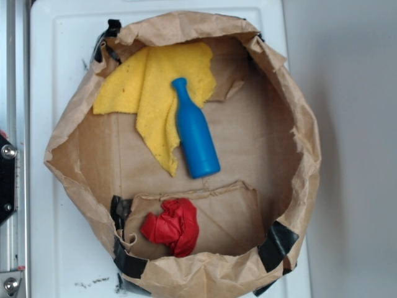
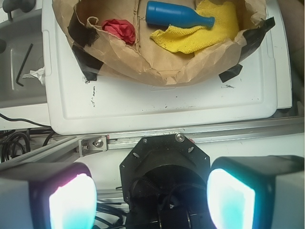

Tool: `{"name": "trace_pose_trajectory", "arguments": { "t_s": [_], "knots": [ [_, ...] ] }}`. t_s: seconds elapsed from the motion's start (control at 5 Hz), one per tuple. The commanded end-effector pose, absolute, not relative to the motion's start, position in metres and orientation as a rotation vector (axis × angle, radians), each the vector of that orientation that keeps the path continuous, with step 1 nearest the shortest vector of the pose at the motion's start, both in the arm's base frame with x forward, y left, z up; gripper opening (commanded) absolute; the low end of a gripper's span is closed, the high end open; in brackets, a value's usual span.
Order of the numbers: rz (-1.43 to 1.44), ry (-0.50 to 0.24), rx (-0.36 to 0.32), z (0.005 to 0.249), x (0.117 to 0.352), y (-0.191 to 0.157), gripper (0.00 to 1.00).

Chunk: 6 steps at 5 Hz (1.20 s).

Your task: Grab the yellow cloth.

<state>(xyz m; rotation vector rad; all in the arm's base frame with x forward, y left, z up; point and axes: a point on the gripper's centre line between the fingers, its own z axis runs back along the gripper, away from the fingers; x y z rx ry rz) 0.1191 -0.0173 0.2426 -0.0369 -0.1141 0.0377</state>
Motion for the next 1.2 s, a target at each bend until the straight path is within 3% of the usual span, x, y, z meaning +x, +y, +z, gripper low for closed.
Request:
{"name": "trace_pose_trajectory", "arguments": {
  "t_s": [0.0, 0.4, 0.8, 1.0],
  "knots": [
    [0.038, -0.114, -0.037, 0.243, 0.119, -0.017, 1.00],
    [0.105, -0.153, -0.049, 0.230, 0.206, -0.007, 1.00],
    [0.085, -0.153, -0.067, 0.201, 0.267, 0.016, 1.00],
    [0.032, -0.225, -0.077, 0.190, 0.218, -0.010, 1.00]
  ]
}}
